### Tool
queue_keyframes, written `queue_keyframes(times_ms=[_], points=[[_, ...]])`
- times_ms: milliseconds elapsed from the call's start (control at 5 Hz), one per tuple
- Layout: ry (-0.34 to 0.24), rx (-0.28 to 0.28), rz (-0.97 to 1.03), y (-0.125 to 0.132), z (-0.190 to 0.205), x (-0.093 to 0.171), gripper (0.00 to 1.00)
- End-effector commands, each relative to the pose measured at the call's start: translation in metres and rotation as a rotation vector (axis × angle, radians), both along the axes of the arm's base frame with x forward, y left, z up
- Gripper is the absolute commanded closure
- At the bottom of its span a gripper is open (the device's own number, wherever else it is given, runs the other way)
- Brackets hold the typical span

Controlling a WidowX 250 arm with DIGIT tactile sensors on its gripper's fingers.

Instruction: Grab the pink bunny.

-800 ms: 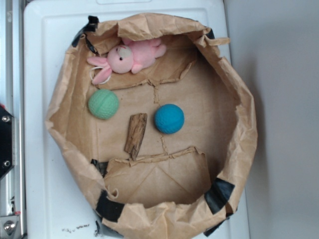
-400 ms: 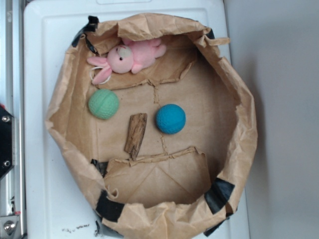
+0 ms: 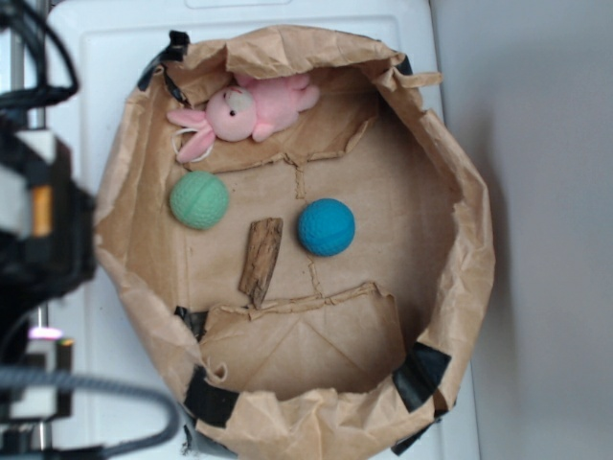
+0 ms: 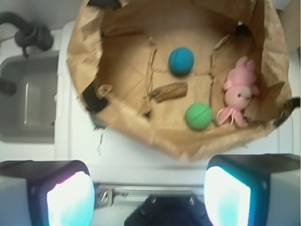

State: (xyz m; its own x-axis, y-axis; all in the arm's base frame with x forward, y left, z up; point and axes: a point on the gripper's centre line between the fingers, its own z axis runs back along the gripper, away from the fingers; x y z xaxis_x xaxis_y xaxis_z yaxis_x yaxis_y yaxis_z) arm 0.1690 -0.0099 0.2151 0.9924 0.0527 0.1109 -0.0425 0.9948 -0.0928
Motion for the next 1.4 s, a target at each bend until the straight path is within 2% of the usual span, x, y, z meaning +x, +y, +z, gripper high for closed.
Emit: queue_keyframes(times_ms=[0,400,600,800,1200], points=[[-0.053,0.026,0.076,0.004,-0.015,0.051,0.0],[-0.053,0.026,0.076,0.004,-0.015,0.051,0.0],[-0.048,0.054,0.15,0.007,-0.043,0.083,0.0],[-0.051,0.059,0.202,0.021,-0.061,0.102,0.0],[-0.076,0.105,0.251,0.046,-0.092,0.114,0.0]])
